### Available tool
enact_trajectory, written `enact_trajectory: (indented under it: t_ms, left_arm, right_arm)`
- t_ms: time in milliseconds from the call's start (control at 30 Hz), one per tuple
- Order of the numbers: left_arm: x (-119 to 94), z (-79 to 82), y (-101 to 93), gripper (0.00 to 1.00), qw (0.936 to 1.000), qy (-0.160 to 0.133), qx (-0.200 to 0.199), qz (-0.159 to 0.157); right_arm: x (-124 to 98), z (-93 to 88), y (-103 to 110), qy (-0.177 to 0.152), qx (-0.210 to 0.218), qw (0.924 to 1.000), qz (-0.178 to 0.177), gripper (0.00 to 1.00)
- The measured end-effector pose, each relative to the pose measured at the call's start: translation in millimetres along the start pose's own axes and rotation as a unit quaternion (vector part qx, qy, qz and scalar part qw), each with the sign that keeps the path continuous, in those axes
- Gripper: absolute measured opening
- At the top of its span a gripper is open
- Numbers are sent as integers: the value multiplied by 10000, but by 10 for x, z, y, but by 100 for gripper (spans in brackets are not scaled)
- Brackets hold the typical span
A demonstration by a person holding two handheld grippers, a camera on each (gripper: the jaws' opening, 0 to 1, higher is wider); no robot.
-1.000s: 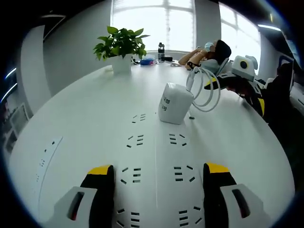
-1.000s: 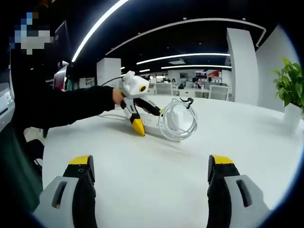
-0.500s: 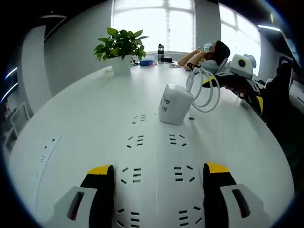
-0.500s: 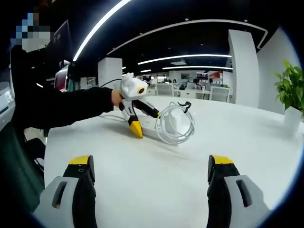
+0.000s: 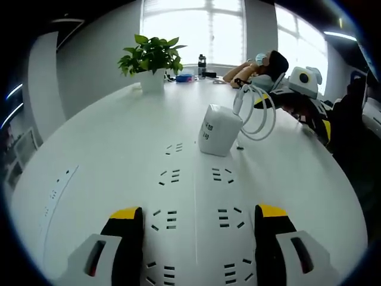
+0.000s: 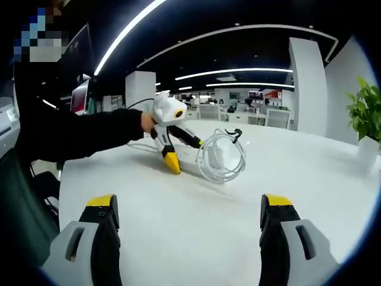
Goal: Straighten the power strip on the desk, plug the charger into it
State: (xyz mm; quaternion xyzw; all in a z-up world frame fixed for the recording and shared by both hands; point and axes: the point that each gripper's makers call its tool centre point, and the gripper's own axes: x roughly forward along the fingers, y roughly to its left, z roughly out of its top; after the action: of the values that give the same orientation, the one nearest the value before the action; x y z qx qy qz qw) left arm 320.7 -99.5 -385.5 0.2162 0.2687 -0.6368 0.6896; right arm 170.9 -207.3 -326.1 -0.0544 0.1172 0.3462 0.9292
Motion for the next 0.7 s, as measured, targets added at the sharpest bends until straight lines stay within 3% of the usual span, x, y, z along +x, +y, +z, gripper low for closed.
enact_trajectory:
  t_ms: [700]
  left_arm:
    - [-112, -84, -118, 78, 10000, 42, 19, -5]
  right_arm:
    - [34, 5, 162, 71, -50, 9999, 112, 98]
